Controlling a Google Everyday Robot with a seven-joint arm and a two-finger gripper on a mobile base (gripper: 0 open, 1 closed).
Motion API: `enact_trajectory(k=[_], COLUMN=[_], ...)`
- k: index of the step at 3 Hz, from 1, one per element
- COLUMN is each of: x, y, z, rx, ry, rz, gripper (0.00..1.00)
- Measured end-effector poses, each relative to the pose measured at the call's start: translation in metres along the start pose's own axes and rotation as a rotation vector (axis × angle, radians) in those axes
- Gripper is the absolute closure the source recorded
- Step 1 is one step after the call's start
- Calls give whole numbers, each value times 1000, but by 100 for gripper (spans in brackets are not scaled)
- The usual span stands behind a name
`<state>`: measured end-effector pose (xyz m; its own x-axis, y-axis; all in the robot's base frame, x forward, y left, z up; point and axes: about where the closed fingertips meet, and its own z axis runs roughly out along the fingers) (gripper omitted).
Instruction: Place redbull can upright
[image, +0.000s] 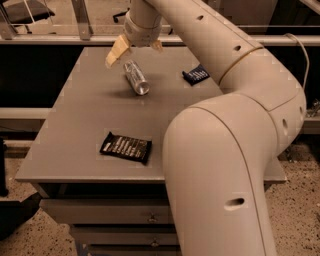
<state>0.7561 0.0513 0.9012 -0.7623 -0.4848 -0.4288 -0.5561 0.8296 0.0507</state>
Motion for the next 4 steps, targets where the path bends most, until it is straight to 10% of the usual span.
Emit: enact_trajectory(k=[3, 4], x=[10, 12], y=[14, 12], z=[79, 90], rx=[14, 34], ry=[144, 166], rz=[88, 110], gripper=[0, 16])
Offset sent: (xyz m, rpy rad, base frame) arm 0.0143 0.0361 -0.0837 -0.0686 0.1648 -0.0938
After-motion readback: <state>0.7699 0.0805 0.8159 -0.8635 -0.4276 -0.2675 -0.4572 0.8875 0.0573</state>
